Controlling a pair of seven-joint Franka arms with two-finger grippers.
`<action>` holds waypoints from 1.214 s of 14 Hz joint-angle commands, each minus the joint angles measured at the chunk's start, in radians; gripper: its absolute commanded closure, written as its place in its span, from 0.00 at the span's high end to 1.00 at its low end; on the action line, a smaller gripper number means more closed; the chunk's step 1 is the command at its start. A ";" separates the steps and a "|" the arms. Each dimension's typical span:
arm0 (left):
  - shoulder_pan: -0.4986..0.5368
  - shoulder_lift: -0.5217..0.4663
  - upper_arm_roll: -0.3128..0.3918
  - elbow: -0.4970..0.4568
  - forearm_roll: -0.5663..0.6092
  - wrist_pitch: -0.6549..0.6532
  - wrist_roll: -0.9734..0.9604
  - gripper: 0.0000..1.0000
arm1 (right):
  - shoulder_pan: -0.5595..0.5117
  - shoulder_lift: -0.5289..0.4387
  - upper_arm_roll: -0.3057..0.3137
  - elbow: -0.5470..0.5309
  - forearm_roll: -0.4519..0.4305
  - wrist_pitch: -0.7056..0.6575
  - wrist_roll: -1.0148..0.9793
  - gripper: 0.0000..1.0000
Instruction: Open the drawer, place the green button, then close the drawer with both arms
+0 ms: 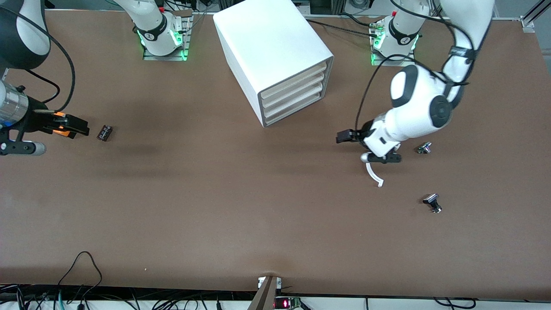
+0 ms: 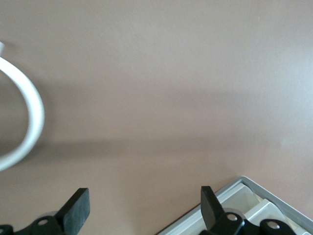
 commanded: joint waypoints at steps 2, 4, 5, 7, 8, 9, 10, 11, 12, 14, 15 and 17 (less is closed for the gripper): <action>-0.018 -0.111 0.035 0.027 0.183 -0.042 0.005 1.00 | -0.003 -0.037 -0.032 -0.029 0.003 0.031 -0.123 1.00; -0.018 -0.188 0.035 0.027 0.313 -0.086 0.005 1.00 | -0.003 -0.037 -0.041 -0.030 0.033 0.026 -0.138 1.00; -0.016 -0.226 0.040 0.030 0.351 -0.129 0.003 1.00 | -0.002 -0.037 -0.044 -0.027 0.052 0.029 -0.054 1.00; -0.015 -0.268 0.102 0.084 0.361 -0.230 0.000 1.00 | 0.000 -0.037 -0.036 -0.026 0.035 0.035 0.079 1.00; -0.013 -0.268 0.142 0.140 0.353 -0.305 0.001 1.00 | -0.002 -0.037 -0.038 -0.026 0.030 0.032 0.015 1.00; -0.012 -0.268 0.179 0.195 0.352 -0.368 0.006 1.00 | -0.002 -0.037 -0.044 -0.026 0.036 0.026 -0.054 1.00; -0.009 -0.273 0.196 0.230 0.353 -0.415 0.006 1.00 | -0.002 -0.037 -0.044 -0.024 0.036 0.024 -0.058 1.00; -0.002 -0.290 0.202 0.258 0.363 -0.461 0.003 1.00 | -0.002 -0.037 -0.044 -0.023 0.036 0.024 -0.058 1.00; 0.019 -0.302 0.201 0.290 0.363 -0.521 0.003 1.00 | -0.002 -0.037 -0.044 -0.021 0.038 0.024 -0.058 1.00; 0.027 -0.287 0.202 0.373 0.363 -0.618 -0.002 1.00 | -0.002 -0.037 -0.044 -0.020 0.035 0.024 -0.061 1.00; 0.027 -0.261 0.202 0.381 0.366 -0.617 -0.003 1.00 | -0.002 -0.037 -0.044 -0.020 0.027 0.024 -0.064 1.00; 0.039 -0.236 0.206 0.393 0.366 -0.612 -0.003 1.00 | -0.002 -0.032 -0.044 -0.012 0.027 0.026 -0.067 1.00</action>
